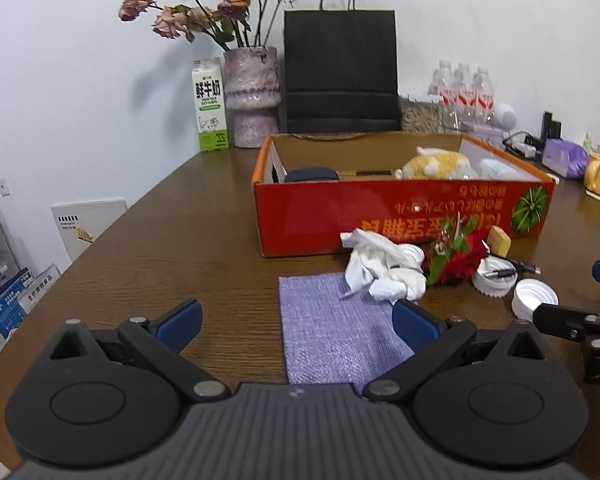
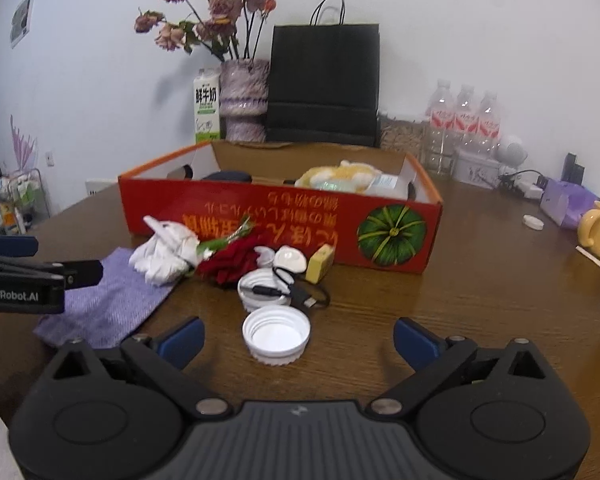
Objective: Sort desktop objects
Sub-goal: 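Move the left tool to the purple cloth and the right tool to a white cap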
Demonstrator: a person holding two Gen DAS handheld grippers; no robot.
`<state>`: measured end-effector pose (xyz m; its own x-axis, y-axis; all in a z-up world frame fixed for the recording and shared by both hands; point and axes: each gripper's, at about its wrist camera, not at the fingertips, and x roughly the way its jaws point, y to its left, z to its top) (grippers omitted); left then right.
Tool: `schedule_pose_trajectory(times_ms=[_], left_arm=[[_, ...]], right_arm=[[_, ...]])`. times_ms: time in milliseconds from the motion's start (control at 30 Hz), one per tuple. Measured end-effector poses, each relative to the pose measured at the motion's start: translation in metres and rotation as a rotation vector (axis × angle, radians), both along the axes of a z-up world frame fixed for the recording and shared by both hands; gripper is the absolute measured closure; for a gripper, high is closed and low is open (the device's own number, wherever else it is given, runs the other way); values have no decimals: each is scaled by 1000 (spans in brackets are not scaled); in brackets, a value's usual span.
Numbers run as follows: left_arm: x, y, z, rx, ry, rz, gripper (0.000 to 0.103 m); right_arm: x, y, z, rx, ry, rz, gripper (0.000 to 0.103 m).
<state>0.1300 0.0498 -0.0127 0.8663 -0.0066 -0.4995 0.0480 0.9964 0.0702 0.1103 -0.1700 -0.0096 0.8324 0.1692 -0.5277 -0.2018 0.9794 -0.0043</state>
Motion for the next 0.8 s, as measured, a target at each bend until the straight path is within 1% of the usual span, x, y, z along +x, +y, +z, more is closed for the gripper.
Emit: schedule_pose_trajectory(times_ms=[133,267,500,600,800], left_arm=[[4,-5,-2,-10,26,-22,0],[12,-9,-9,-23,79,-42,0],[20,-16,-15,-15,139,-61,0],[23,-16,-17,-24,145,-66,0],[36,-22,-16,0,149,-67,0]], right_arm=[[4,2,-4,-3,16,2,4],[6,2,-8,-5,32,3,4],[11,1,-10,-17,44,0,4],[13,1,-9,-19,42,2,4],[22,6,-11,-32,57,12,4]])
